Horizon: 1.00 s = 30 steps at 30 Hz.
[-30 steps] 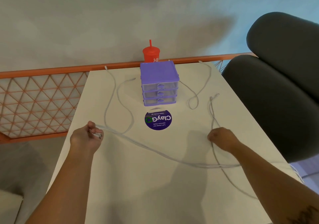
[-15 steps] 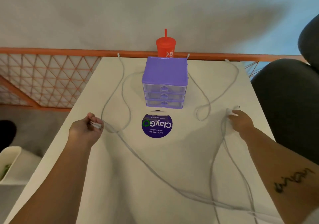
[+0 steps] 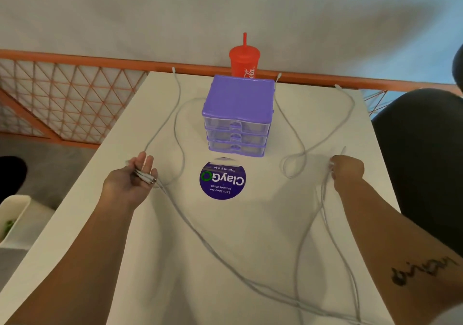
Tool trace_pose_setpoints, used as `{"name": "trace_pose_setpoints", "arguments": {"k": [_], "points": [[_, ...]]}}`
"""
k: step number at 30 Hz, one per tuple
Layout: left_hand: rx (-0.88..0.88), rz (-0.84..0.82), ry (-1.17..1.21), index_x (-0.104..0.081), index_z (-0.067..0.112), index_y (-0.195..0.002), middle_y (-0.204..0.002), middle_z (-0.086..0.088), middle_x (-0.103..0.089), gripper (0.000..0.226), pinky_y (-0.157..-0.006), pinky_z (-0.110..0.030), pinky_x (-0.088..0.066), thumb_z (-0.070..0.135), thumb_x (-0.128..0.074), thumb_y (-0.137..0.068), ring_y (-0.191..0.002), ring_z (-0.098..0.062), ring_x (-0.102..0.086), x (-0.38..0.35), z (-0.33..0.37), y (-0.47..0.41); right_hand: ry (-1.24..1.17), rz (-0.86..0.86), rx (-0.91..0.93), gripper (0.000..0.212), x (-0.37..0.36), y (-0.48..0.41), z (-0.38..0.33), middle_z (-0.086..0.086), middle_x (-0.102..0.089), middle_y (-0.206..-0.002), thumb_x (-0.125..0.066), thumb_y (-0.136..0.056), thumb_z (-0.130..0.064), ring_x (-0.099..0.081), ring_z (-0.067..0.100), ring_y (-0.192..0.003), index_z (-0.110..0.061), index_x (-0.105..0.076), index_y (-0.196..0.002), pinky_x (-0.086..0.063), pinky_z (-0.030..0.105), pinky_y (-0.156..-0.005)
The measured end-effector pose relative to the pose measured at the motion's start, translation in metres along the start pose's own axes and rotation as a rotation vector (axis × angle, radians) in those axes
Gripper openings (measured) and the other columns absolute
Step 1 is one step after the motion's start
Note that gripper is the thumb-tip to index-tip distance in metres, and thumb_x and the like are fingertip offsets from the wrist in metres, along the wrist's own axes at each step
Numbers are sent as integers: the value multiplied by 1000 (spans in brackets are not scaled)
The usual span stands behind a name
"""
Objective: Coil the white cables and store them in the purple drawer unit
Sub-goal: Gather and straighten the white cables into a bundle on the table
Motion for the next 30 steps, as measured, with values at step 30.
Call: {"name": "trace_pose_setpoints", "arguments": {"k": [30], "points": [[344, -672, -399, -57, 9, -85, -81, -8, -74, 23, -56, -31, -57, 12, -38, -97, -67, -19, -71, 28, 100, 135, 530, -652, 993, 14, -193, 458, -100, -4, -61, -84, -65, -84, -13, -57, 8, -80, -23, -73, -90, -47, 23, -77]]}}
Point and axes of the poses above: each hand's wrist, its own y-axis away from the middle knuckle, its own x-axis out of the back of the hand, z = x × y, the point moved 7 cm from there along -y, towards the middle knuckle
